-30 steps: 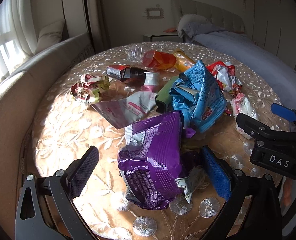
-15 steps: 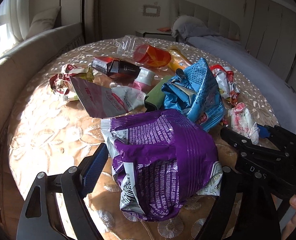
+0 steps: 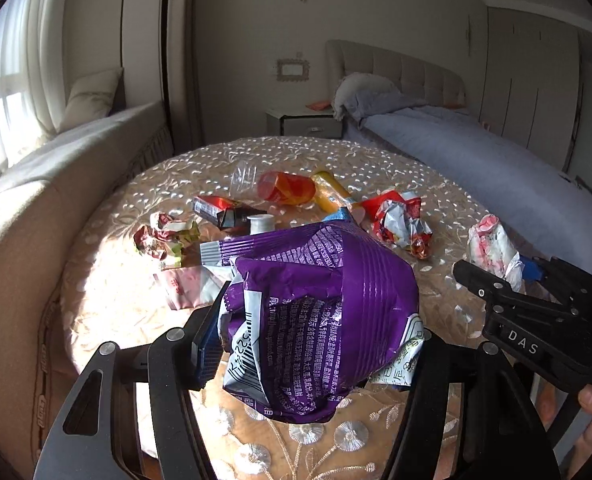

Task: Collect trash
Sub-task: 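Grasp the purple chip bag with the left tool while the right tool grasps the clear plastic bag, then carry both bags over the white bin and open both tools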

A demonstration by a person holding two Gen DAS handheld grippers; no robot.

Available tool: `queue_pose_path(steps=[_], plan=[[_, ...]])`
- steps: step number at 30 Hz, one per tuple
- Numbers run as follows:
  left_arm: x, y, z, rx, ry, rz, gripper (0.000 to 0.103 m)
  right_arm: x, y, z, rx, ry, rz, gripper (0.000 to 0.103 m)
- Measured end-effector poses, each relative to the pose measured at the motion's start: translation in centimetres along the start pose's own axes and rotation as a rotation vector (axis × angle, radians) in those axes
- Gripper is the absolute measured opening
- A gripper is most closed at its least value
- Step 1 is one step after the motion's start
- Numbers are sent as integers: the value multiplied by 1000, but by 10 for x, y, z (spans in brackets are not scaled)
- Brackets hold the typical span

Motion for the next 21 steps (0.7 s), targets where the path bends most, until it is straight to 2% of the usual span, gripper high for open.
queue_pose_path(steps=[3, 6, 10, 13, 15, 19, 21], plan=[[2, 36, -10, -57, 13, 75, 61, -5, 20, -30, -25, 37, -1, 55], [-6, 82, -12, -145, 0, 159, 61, -21, 52, -56, -65, 57, 6, 55], [-33, 155, -4, -279, -50, 307, 61, -60, 109, -83, -154, 26, 12, 55], [-61, 208, 9, -370, -104, 418, 62, -102, 152, -94, -247, -38, -24, 55], [-82, 241, 23, -440, -166, 483, 62, -135, 176, -95, -269, -95, -44, 55], [-131, 299, 56, -520, -263, 637, 62, -199, 213, -73, -214, -235, -16, 55], [-156, 319, 79, -534, -319, 713, 62, -230, 224, -56, -179, -308, -12, 55]])
Point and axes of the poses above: each gripper's, at about its wrist camera, not at the fingertips, and z roughly the way its jaws point, y to its right, x to its top, the point moved 5 cm from there along z, roughly the way its jaws point, and after that the axes turned 9 degrees about -z, right-handed, at the moved point
